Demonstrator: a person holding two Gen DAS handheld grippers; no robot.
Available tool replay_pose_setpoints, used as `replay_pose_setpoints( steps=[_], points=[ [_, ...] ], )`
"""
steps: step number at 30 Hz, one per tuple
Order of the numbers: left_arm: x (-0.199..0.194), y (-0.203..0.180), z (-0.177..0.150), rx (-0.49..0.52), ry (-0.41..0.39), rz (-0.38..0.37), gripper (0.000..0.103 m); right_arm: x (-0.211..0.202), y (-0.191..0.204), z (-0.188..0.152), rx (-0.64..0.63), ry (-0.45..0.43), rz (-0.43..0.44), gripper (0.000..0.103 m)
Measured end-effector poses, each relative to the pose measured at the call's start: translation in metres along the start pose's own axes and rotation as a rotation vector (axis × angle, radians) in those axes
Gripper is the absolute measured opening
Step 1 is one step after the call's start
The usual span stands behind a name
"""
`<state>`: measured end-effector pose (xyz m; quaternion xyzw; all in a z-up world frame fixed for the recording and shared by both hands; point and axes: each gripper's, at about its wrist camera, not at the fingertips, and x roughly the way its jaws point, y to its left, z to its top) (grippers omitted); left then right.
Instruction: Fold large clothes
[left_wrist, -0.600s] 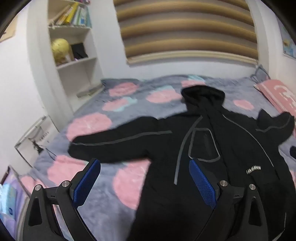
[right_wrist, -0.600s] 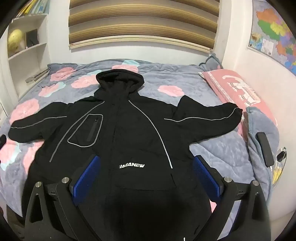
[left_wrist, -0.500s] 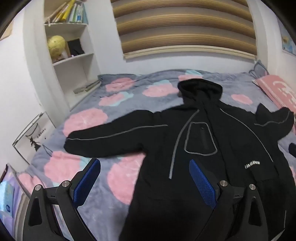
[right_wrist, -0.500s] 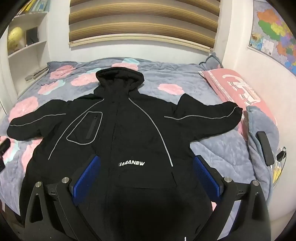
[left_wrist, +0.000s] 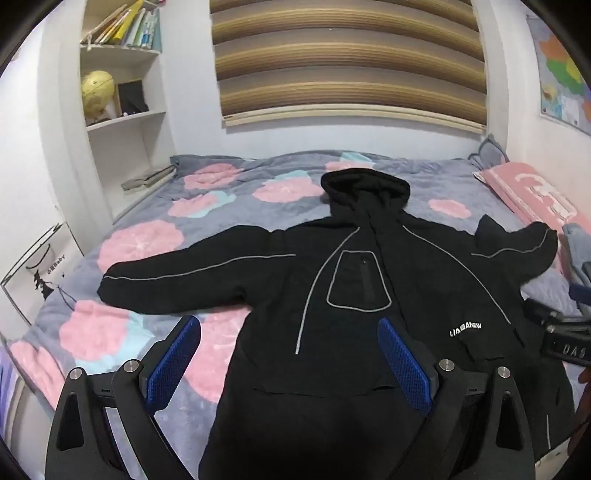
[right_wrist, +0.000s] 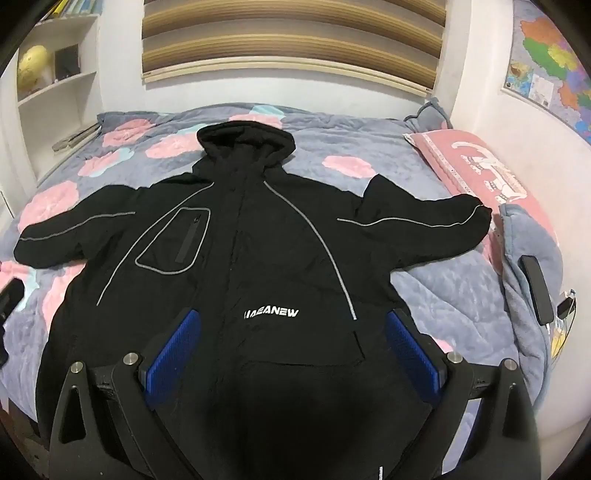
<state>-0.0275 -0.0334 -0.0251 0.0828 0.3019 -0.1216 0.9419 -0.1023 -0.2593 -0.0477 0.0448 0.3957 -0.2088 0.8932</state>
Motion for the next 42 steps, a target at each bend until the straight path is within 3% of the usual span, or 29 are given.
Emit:
replay_pose_setpoints(
  steps=[26,42],
  points=[
    [0.029,0.02,-0.014,-0.079,0.064,-0.057,0.097,0.009,0.021,-0.001,-0.07,0.033,0.006,0.101],
    [0.035,0.031,-0.018,-0.096,0.066,-0.044,0.097,0.005,0.041,-0.002,-0.152,-0.012,0.002,0.101]
  ],
)
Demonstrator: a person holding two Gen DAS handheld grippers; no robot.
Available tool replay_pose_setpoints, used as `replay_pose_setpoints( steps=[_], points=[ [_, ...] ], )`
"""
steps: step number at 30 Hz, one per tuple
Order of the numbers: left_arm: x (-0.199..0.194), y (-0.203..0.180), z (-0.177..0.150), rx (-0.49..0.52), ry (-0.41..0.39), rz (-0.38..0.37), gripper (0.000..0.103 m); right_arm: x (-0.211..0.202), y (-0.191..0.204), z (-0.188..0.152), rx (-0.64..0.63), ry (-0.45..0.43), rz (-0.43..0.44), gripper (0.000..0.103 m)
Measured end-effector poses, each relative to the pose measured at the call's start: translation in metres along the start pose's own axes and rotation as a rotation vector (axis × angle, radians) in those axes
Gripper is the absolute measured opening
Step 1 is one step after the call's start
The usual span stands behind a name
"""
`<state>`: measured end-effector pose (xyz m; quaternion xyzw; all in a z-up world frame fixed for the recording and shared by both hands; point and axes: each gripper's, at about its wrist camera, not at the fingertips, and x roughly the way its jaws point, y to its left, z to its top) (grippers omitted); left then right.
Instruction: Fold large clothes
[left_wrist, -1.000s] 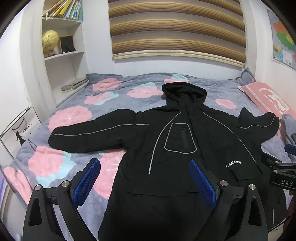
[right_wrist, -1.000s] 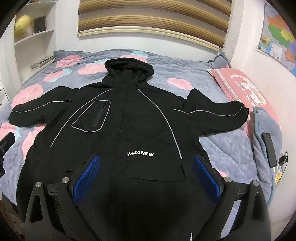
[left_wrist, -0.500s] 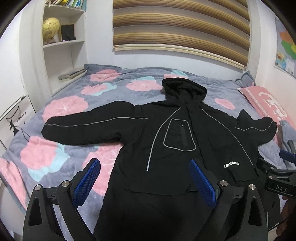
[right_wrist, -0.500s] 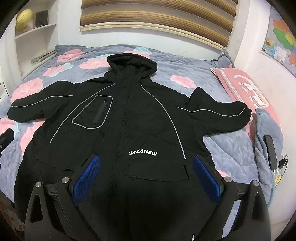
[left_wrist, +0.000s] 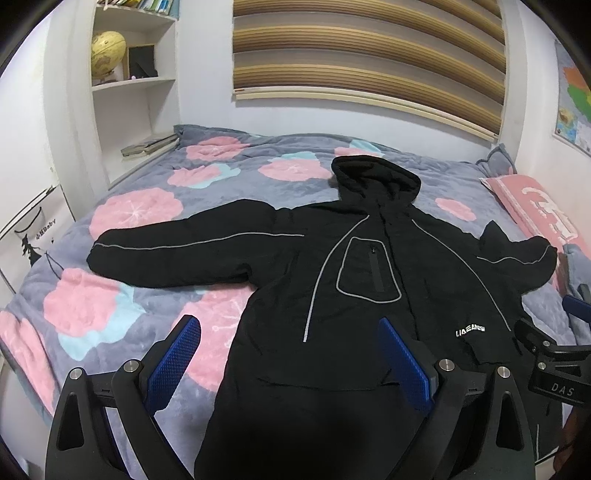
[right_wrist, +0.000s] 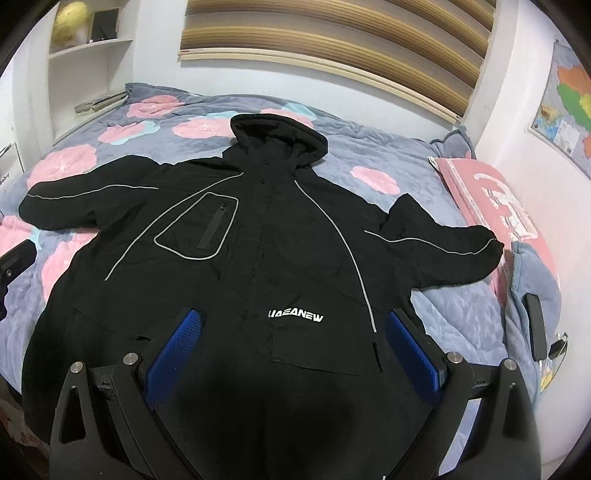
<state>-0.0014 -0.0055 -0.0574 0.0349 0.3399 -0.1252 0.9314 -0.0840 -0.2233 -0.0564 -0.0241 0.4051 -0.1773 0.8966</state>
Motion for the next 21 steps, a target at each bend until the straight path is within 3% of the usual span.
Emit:
replay_pose_setpoints(
  steps=[10,17,21],
  points=[
    [0.0,0.0,-0.004,0.003,0.001,0.009,0.097,0.001,0.003,-0.004,0.0,0.018,0.007,0.101],
    [0.01,0.04,-0.002,-0.085,-0.008,0.04,0.097,0.012,0.005,0.001,0.008,0.035,0.025,0.101],
    [0.027,0.079,-0.001,-0.145,-0.026,0.087,0.097,0.02,0.009,-0.003,0.034,-0.117,0.125,0.101]
  ],
)
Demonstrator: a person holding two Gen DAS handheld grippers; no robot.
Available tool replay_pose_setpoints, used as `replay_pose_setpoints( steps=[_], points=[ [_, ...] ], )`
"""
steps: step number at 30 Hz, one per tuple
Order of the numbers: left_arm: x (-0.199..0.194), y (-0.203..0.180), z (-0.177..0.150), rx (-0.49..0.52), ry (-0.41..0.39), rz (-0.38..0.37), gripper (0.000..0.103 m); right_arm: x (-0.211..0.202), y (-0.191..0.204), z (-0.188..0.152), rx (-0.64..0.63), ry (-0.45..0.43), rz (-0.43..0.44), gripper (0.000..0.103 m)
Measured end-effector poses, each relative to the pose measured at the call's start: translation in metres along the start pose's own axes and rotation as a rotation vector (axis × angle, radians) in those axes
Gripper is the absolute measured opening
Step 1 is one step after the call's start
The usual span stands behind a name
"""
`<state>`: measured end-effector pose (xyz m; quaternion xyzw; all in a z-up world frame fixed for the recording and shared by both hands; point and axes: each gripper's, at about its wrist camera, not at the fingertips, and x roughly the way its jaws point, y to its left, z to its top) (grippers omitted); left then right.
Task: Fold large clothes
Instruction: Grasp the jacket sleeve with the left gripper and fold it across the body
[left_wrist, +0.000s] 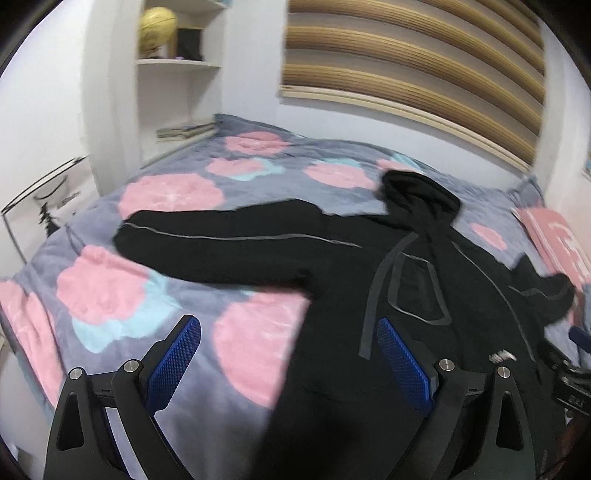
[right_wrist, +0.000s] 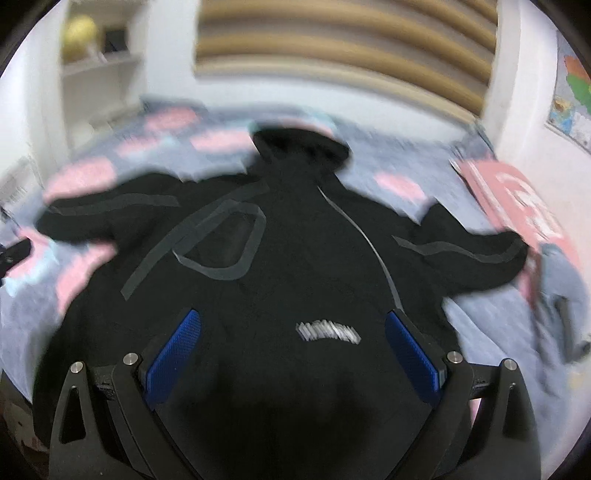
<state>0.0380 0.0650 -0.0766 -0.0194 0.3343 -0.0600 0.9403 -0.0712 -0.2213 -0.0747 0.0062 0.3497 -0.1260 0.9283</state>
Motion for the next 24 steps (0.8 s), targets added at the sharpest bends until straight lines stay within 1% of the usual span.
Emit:
replay_pose_setpoints(
  steps=[1,2,4,7,8,9,10,12,14,17,18,20,22,24],
  points=[
    [0.009,0.015,0.002,-0.025,0.007,0.022,0.097,0.01,0.001,-0.005,0.005,-0.04,0.014,0.101],
    [0.015,0.026,0.004,-0.041,0.01,0.024,0.097,0.021,0.001,-0.009,0.014,-0.04,0.019,0.101],
    [0.026,0.053,0.011,-0.073,-0.011,0.028,0.097,0.042,0.001,-0.012,0.042,-0.024,0.045,0.101],
    [0.042,0.091,0.028,-0.1,-0.059,0.06,0.097,0.069,-0.002,-0.014,0.072,0.018,0.076,0.101],
    [0.051,0.112,0.036,-0.136,-0.062,0.062,0.097,0.08,-0.004,-0.016,0.075,0.03,0.076,0.101],
    [0.06,0.131,0.043,-0.175,-0.059,0.057,0.097,0.088,-0.006,-0.018,0.075,0.035,0.076,0.101],
    [0.073,0.158,0.052,-0.233,-0.062,0.029,0.097,0.095,-0.007,-0.021,0.077,0.041,0.078,0.101],
    [0.096,0.197,0.064,-0.308,-0.063,-0.008,0.097,0.112,-0.012,-0.03,0.102,0.06,0.11,0.101],
    [0.124,0.231,0.072,-0.359,-0.034,-0.009,0.097,0.127,-0.02,-0.043,0.148,0.097,0.148,0.101],
    [0.174,0.267,0.079,-0.395,0.051,0.045,0.097,0.142,-0.026,-0.053,0.19,0.129,0.174,0.101],
    [0.19,0.276,0.08,-0.409,0.08,0.068,0.097,0.145,-0.025,-0.055,0.188,0.134,0.174,0.101],
    [0.214,0.29,0.079,-0.467,0.106,0.086,0.097,0.149,-0.022,-0.057,0.168,0.13,0.166,0.102],
    [0.236,0.304,0.077,-0.526,0.129,0.085,0.097,0.15,-0.018,-0.058,0.145,0.129,0.158,0.103],
    [0.251,0.311,0.077,-0.552,0.13,0.073,0.097,0.152,-0.014,-0.059,0.127,0.133,0.152,0.103]
  ],
)
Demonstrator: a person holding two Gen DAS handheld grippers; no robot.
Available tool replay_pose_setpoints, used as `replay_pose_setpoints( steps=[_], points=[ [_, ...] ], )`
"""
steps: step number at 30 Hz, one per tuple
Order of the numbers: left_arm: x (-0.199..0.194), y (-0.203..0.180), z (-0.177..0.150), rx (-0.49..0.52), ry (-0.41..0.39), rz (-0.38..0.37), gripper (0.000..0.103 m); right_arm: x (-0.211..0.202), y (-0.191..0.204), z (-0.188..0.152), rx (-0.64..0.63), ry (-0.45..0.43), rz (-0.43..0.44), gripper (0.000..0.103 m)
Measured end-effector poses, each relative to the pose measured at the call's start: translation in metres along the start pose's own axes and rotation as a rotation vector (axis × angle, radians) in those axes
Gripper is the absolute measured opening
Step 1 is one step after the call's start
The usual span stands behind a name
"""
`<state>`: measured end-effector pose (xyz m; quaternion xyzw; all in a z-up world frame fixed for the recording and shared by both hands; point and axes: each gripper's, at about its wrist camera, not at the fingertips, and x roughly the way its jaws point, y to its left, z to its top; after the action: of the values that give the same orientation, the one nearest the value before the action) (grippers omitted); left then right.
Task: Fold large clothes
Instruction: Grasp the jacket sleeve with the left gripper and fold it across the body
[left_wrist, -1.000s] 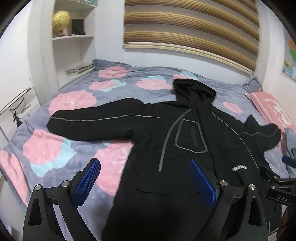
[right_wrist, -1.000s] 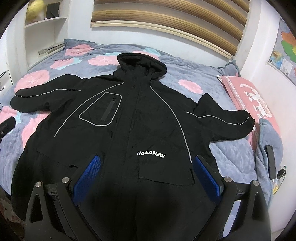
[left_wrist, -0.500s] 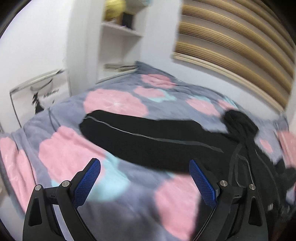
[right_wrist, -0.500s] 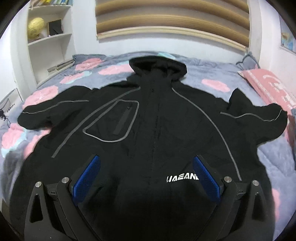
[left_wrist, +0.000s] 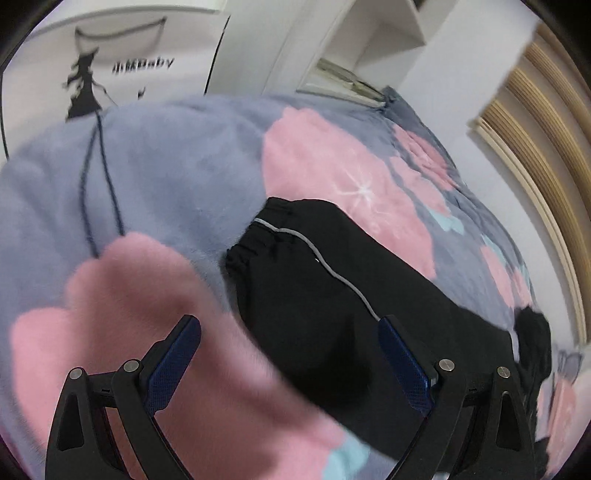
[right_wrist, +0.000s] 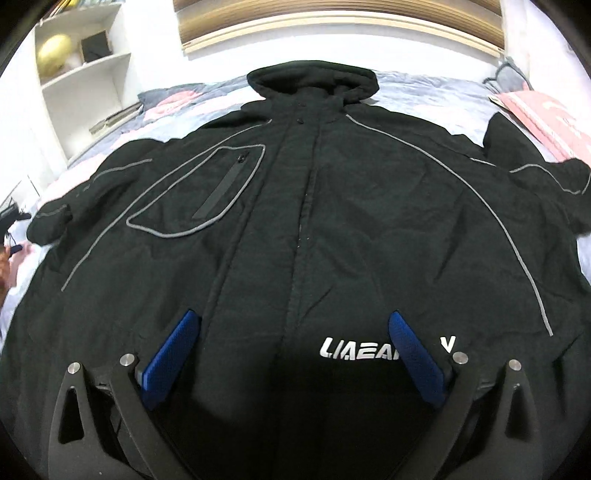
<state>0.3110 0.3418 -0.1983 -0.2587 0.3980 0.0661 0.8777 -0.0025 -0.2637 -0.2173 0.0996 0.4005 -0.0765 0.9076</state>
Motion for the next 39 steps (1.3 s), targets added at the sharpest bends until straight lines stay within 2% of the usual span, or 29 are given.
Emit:
replay_pose_setpoints(
  steps=[2,3,4,5,7,8,13,16,20,24,26,28,30,32,34,36,38,39],
  points=[
    [0.013,-0.002,0.003,0.016,0.008,0.011,0.096,0.002,0.002,0.0,-0.007,0.006,-0.004,0.103],
    [0.02,-0.004,0.003,0.027,0.012,0.04,0.094,0.003,0.001,0.0,-0.006,0.008,-0.002,0.103],
    [0.023,-0.007,0.002,0.036,0.009,0.053,0.078,0.004,0.001,0.0,-0.005,0.01,0.001,0.103],
    [0.025,-0.009,0.001,0.051,0.007,0.061,0.067,0.004,0.001,-0.001,-0.003,0.011,0.004,0.103],
    [0.019,-0.015,-0.001,0.088,-0.029,0.089,0.033,0.004,0.001,0.0,0.001,0.013,0.009,0.103],
    [0.013,-0.018,-0.002,0.104,-0.051,0.083,0.027,0.004,0.001,-0.001,0.001,0.014,0.009,0.103],
    [-0.042,-0.046,-0.011,0.218,-0.189,0.048,0.019,0.006,0.0,0.0,0.006,0.018,0.017,0.103],
    [-0.08,-0.081,-0.021,0.312,-0.27,0.008,0.019,0.006,-0.002,0.001,0.009,0.019,0.022,0.103],
    [-0.117,-0.143,-0.038,0.434,-0.316,-0.113,0.017,0.006,-0.002,0.001,0.014,0.018,0.03,0.103],
    [-0.136,-0.213,-0.075,0.56,-0.313,-0.249,0.017,0.005,-0.003,0.0,0.02,0.016,0.038,0.103],
    [-0.134,-0.256,-0.108,0.649,-0.278,-0.317,0.017,0.005,-0.004,0.0,0.023,0.016,0.043,0.103],
    [-0.126,-0.286,-0.143,0.73,-0.246,-0.344,0.017,0.005,-0.004,-0.001,0.023,0.017,0.043,0.103],
    [-0.106,-0.318,-0.18,0.821,-0.174,-0.371,0.017,0.005,-0.003,-0.001,0.021,0.018,0.04,0.103],
    [-0.077,-0.343,-0.213,0.887,-0.052,-0.397,0.017,0.005,-0.003,0.0,0.018,0.025,0.034,0.103],
    [-0.047,-0.358,-0.238,0.926,0.061,-0.396,0.017,0.004,-0.001,0.001,0.016,0.036,0.018,0.103],
    [-0.025,-0.356,-0.248,0.935,0.114,-0.373,0.018,-0.003,0.002,0.004,0.008,0.039,-0.02,0.103],
    [-0.013,-0.355,-0.255,0.937,0.188,-0.386,0.019,-0.012,0.008,0.01,-0.014,0.043,-0.045,0.103],
    [-0.011,-0.354,-0.257,0.933,0.218,-0.402,0.023,-0.017,0.011,0.014,-0.026,0.042,-0.051,0.103]
  ],
)
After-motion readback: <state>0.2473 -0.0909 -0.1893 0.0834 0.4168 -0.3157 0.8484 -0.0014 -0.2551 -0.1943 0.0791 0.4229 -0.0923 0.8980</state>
